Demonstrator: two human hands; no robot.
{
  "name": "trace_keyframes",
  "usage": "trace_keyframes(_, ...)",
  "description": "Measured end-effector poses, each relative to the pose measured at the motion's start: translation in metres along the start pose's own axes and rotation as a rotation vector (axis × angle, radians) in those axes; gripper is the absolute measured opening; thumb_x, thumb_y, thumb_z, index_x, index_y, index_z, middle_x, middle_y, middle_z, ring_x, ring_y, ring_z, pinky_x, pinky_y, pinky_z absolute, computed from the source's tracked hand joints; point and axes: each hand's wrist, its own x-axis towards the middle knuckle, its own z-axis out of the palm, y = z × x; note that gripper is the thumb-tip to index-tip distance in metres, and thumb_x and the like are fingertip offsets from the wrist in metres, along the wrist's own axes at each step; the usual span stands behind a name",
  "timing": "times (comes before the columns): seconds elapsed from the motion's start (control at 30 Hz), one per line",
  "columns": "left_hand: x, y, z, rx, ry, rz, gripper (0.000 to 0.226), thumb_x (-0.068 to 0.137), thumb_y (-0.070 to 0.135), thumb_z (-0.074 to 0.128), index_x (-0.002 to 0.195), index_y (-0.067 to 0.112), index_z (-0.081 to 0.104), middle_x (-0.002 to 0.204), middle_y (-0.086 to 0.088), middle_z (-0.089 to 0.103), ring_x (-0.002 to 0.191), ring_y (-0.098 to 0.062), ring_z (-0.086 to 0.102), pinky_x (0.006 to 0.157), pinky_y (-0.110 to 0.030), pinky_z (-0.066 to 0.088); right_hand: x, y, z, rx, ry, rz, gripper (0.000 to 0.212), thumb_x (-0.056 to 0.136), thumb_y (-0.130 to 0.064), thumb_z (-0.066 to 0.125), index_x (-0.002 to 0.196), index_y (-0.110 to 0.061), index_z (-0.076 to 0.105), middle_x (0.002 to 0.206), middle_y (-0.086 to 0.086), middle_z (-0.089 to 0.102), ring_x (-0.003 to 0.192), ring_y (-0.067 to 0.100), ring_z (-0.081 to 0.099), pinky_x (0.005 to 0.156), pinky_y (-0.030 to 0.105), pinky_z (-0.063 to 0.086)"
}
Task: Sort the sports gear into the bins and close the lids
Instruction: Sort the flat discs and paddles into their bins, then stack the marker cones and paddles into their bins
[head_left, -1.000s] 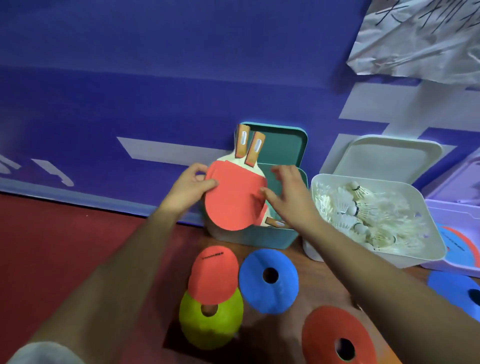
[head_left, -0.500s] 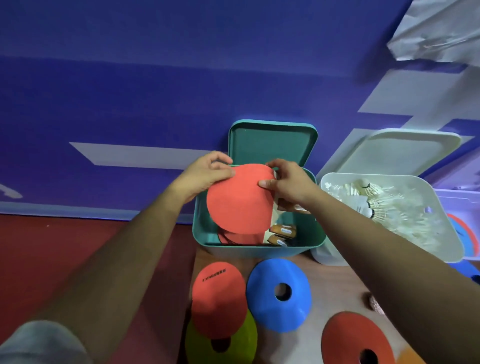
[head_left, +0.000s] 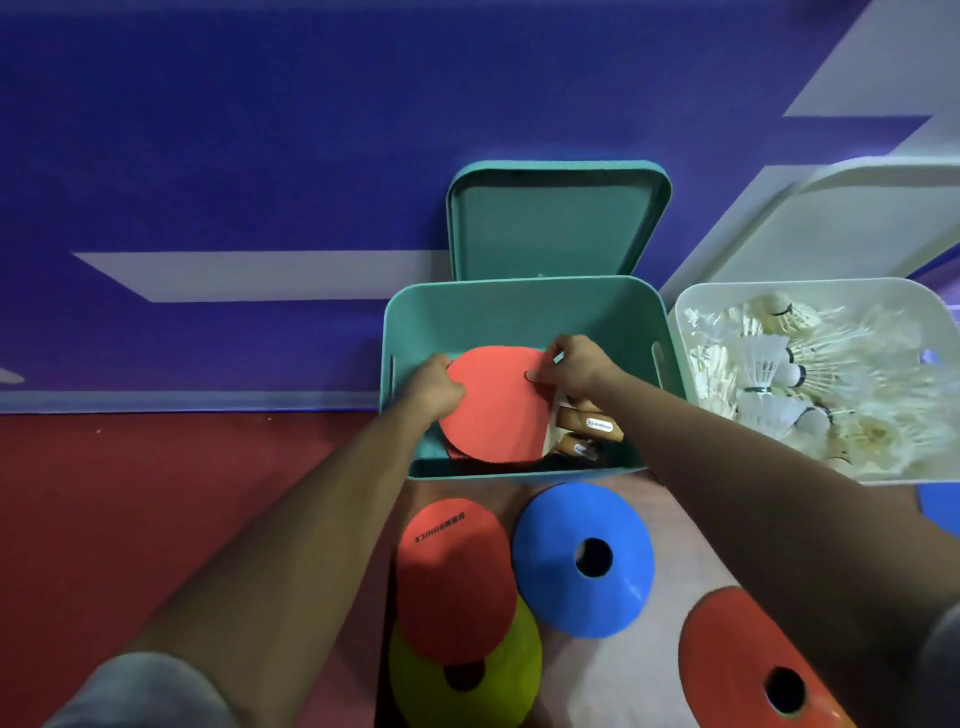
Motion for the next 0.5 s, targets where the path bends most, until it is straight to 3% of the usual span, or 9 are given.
trace_keyframes(0.1,0.009,-0.010,0.009,0.049,0.001,-0.043,0.033,0.080,0.015,0.064,0.113,0.012,0.059,0.108,-0.012,0.069,0.095,-0.029,0.066,0.087,-0.038,0.054,0.006,0.009,0.008,-0.076,-0.002,-0.023,0.024,0.081,-0.027,0.077,0.092,-0.008,0.067,0.090,0.012,0.068,0.072,0.024,0.058,0.066,0.032,0.048)
trace_keyframes(0.17,0.007,-0.007,0.011,0.009,0.000,-0.060,0.032,0.081,0.017,0.063,0.111,0.009,0.060,0.106,-0.011,0.069,0.094,-0.028,0.067,0.085,-0.035,0.054,0.006,0.013,0.009,-0.075,0.018,-0.042,0.029,0.082,-0.028,0.074,0.103,-0.008,0.068,0.103,0.013,0.070,0.085,0.026,0.063,0.075,0.033,0.050)
trace_keyframes(0.23,0.001,-0.003,0.011,0.005,0.000,-0.057,0.038,0.083,0.020,0.062,0.119,0.006,0.058,0.116,-0.012,0.066,0.101,-0.028,0.065,0.089,-0.035,0.052,0.000,0.015,0.006,-0.104,0.042,-0.070,0.041,0.086,-0.033,0.069,0.119,-0.009,0.063,0.118,0.013,0.066,0.105,0.029,0.062,0.088,0.033,0.049)
trace_keyframes(0.3,-0.010,0.001,0.006,0.024,0.065,-0.035,0.049,0.086,0.023,0.062,0.132,0.007,0.049,0.129,-0.013,0.058,0.115,-0.028,0.059,0.098,-0.033,0.046,-0.012,0.014,-0.001,-0.113,0.074,-0.109,0.045,0.089,-0.035,0.065,0.125,-0.008,0.060,0.123,0.013,0.064,0.113,0.031,0.060,0.094,0.033,0.046)
trace_keyframes(0.43,-0.056,0.014,-0.007,-0.187,0.165,0.091,0.028,0.088,0.017,0.061,0.116,0.011,0.061,0.115,-0.011,0.066,0.098,-0.021,0.062,0.090,-0.028,0.047,-0.061,0.014,-0.016,0.001,0.145,-0.241,0.029,0.089,-0.025,0.064,0.113,-0.008,0.064,0.097,0.007,0.066,0.092,0.025,0.064,0.076,0.025,0.043)
trace_keyframes(0.5,-0.092,0.018,-0.011,-0.320,0.201,0.142,0.015,0.087,0.015,0.061,0.101,0.018,0.063,0.105,-0.012,0.069,0.093,-0.022,0.065,0.091,-0.034,0.052,-0.098,0.017,-0.021,0.082,0.187,-0.314,0.020,0.090,-0.020,0.063,0.106,-0.009,0.064,0.089,0.005,0.064,0.079,0.020,0.059,0.067,0.019,0.038)
